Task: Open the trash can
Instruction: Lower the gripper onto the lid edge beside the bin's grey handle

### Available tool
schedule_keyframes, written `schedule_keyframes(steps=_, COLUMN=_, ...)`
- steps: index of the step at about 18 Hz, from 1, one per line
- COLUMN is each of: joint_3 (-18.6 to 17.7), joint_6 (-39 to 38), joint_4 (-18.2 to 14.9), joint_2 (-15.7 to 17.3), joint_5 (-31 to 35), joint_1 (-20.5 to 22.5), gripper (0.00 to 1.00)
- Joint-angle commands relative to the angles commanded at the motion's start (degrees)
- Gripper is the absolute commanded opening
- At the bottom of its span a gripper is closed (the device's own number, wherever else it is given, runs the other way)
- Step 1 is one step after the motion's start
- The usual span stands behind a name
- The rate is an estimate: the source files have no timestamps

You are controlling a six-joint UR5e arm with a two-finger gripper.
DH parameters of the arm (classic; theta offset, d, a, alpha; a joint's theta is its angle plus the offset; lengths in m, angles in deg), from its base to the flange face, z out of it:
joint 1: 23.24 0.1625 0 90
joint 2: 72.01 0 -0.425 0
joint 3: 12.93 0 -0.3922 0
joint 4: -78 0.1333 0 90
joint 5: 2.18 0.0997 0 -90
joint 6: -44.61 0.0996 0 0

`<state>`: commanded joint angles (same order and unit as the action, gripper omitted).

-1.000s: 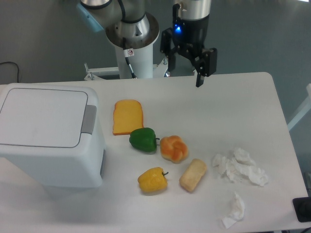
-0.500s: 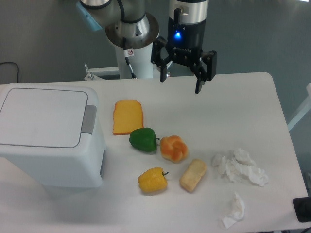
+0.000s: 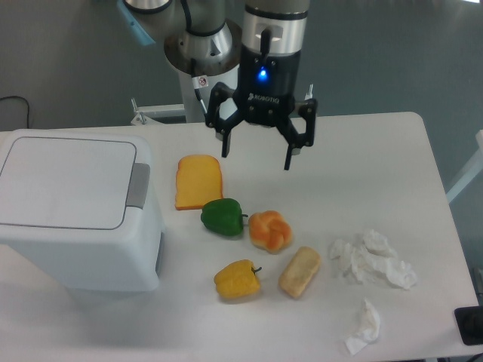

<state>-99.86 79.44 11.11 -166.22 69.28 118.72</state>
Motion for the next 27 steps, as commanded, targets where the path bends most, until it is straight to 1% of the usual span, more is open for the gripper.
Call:
schedule_keyframes(steps=3, joint_3=0.2, joint_6=-2.7, joint_4=0.2, joint_2=-0.7, joint_5=-0.3, joint_1=-0.9, gripper=1.00)
schedule_keyframes(steps=6, joint_3=0.4, joint_6=-6.8, joint_4=1.5, joint_2=-1.4, joint_5=-3.9, joint_1=-0.9, gripper=1.00)
schedule_keyframes(steps=9, joint_3=0.4, joint_6=-10.0, joint_4=3.1, joint_2=-1.9, joint_5=-4.7, joint_1=-1.1, gripper=1.00)
schedule_keyframes(steps=15, joint_3=0.0, joint_6=-11.4, joint_4=3.3, joint_2=-2.4, joint_5=-5.1, joint_1=-2.6, gripper=1.00)
schedule_keyframes(steps=18, joint_3=-0.1, joint_6=-13.5, joint_4=3.3, joint_2=-2.6, joint_5=-5.2, joint_1=-3.5, gripper=1.00)
schedule_keyframes(steps=22, joint_3=-0.2, joint_6=-14.3, joint_4=3.3, joint_2=-3.3, joint_5=-5.2, joint_1=-5.3, gripper=1.00)
schedule_keyframes(steps=27, joint_3=-1.1, joint_6=-14.6, joint_4=3.3, joint_2=-3.4, joint_5=-5.2, joint_1=-6.6, gripper=1.00)
